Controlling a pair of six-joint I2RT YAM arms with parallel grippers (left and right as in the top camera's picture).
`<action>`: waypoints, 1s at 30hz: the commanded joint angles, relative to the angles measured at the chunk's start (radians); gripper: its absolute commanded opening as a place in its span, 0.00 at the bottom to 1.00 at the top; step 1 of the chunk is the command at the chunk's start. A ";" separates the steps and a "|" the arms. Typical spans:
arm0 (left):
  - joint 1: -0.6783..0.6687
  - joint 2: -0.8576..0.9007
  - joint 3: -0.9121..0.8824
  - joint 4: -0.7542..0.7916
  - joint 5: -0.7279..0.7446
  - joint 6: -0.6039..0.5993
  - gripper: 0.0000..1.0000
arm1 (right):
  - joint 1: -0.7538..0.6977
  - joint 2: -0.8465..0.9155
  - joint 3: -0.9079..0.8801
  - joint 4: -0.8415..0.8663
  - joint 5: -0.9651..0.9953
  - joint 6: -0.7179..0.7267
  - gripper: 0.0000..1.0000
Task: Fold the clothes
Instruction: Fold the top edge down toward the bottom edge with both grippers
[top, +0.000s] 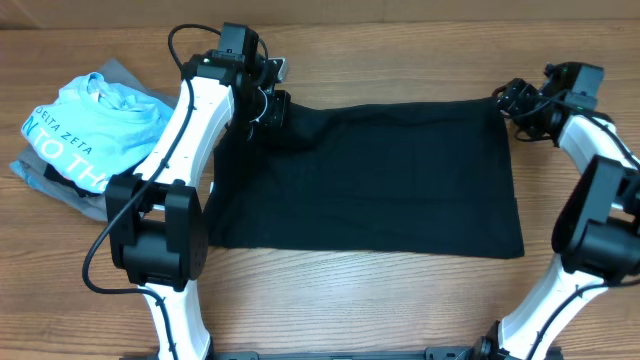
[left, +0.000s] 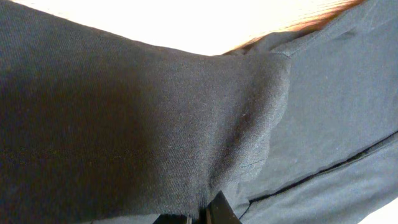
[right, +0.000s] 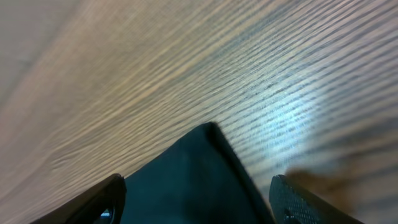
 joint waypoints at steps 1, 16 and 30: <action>-0.002 -0.031 0.022 -0.007 -0.006 -0.006 0.04 | 0.035 0.066 0.021 0.055 0.093 -0.012 0.78; -0.005 -0.031 0.022 -0.038 -0.004 -0.006 0.04 | 0.056 0.056 0.024 -0.008 0.076 -0.008 0.04; 0.004 -0.037 0.074 -0.190 -0.074 0.017 0.10 | 0.012 -0.197 0.024 -0.275 0.077 -0.007 0.04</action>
